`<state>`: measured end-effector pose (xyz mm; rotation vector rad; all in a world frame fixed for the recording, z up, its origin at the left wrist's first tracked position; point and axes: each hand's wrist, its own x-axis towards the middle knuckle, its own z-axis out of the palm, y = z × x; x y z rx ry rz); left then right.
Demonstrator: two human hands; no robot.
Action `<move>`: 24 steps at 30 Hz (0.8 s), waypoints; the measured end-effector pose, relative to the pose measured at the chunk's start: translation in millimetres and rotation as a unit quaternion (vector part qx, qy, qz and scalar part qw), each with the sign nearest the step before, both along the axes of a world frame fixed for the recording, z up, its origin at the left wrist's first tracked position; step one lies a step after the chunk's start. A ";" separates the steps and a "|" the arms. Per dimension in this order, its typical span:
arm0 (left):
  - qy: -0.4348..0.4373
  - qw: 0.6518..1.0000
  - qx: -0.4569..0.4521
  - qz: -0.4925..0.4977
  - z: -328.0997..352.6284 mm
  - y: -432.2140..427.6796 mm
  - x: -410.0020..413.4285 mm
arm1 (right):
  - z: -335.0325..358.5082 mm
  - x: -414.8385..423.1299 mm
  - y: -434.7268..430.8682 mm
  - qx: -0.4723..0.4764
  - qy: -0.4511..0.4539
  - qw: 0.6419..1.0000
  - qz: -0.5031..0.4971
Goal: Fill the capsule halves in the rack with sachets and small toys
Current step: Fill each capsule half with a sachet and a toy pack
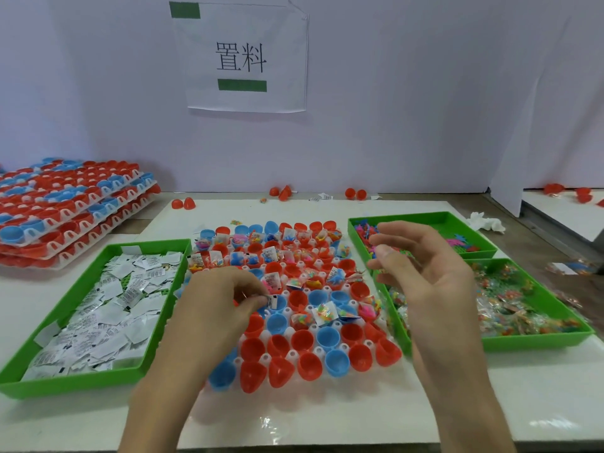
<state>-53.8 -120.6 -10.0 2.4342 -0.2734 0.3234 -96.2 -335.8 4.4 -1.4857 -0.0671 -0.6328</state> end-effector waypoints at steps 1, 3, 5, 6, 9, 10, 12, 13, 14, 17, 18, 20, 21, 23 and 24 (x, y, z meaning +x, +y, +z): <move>0.006 1.000 0.016 -0.009 -0.9 -2.4 1.0 | -0.7 0.0 1.9 -0.005 0.005 1.000 0.005; 0.006 0.999 0.033 -0.019 -3.5 -6.7 1.9 | -1.4 -0.1 5.1 -0.015 0.014 1.000 0.011; 0.004 0.999 0.043 -0.027 -5.8 -10.3 2.1 | -1.2 -0.4 6.6 -0.028 0.020 0.999 0.010; 0.007 0.998 0.051 -0.030 -6.9 -11.5 2.4 | -1.3 -0.6 6.4 -0.031 0.021 0.999 0.009; 0.024 0.996 0.076 -0.034 -8.7 -12.4 3.8 | -1.5 -0.9 4.6 -0.026 0.020 0.999 0.011; 0.026 0.996 0.083 -0.036 -8.8 -12.1 4.1 | -1.5 -0.7 4.1 -0.027 0.019 0.999 0.010; 0.031 0.994 0.097 -0.044 -8.3 -11.3 4.9 | -1.6 -0.5 3.5 -0.026 0.018 0.999 0.008; 0.034 0.993 0.104 -0.051 -8.0 -11.2 5.2 | -1.5 -0.6 3.4 -0.025 0.017 1.000 0.007; 0.038 0.992 0.110 -0.057 -7.7 -11.0 5.6 | -1.5 -0.6 3.4 -0.025 0.017 1.000 0.007; 0.046 0.988 0.127 -0.069 -7.8 -11.0 6.4 | -1.5 -0.9 4.0 -0.027 0.019 0.999 0.010; 0.048 0.987 0.133 -0.071 -8.0 -10.9 6.3 | -1.7 -0.9 4.4 -0.028 0.020 0.999 0.011; 0.052 0.985 0.145 -0.072 -7.6 -10.4 5.9 | -2.2 -0.8 4.8 -0.031 0.022 0.999 0.013; 0.055 0.984 0.151 -0.072 -6.8 -10.3 5.8 | -2.3 -1.0 4.8 -0.032 0.022 0.999 0.013; 0.063 0.982 0.161 -0.074 -4.0 -10.7 6.7 | -2.2 -1.1 5.1 -0.033 0.023 0.999 0.014; 0.069 0.981 0.167 -0.076 -2.7 -11.5 7.6 | -2.1 -1.0 5.3 -0.034 0.024 0.999 0.016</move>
